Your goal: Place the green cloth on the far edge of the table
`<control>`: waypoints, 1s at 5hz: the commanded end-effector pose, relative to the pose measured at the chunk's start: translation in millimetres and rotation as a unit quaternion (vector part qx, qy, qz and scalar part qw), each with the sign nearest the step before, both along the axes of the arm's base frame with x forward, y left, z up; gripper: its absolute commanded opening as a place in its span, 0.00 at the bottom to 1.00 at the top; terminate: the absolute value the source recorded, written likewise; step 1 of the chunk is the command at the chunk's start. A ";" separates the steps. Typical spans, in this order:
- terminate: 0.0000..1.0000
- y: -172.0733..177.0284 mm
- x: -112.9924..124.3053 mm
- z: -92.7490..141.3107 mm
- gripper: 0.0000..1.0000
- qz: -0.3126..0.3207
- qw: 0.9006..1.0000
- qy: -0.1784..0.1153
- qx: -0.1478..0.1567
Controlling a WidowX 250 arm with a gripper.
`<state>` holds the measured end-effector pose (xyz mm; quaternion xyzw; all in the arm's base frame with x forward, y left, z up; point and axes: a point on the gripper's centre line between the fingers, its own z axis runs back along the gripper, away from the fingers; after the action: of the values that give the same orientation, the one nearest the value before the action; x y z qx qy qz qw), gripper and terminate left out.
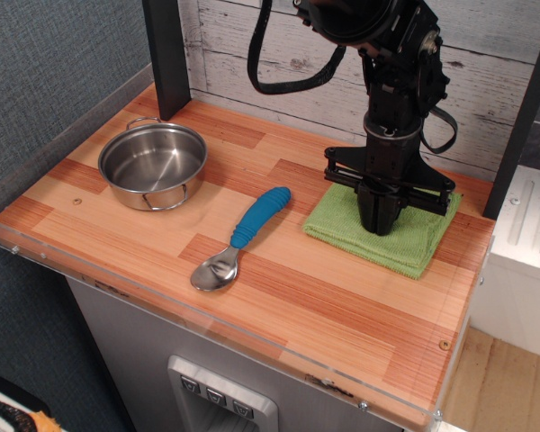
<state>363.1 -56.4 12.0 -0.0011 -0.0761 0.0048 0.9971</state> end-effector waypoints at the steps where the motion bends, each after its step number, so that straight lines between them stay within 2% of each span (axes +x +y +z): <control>1: 0.00 6.4 13.9 7.6 0.00 -0.001 1.000 -0.011 0.003; 2: 0.00 8.1 15.9 12.3 0.00 -0.002 1.000 -0.016 0.004; 3: 0.00 11.7 14.3 20.9 1.00 -0.002 1.000 -0.023 -0.006; 4: 0.00 13.4 15.2 30.8 1.00 -0.015 0.999 -0.042 -0.002; 5: 0.00 15.3 17.8 44.6 1.00 -0.015 0.997 -0.077 0.002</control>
<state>377.2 -43.6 32.1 -0.0003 -0.1180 -0.0125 0.9929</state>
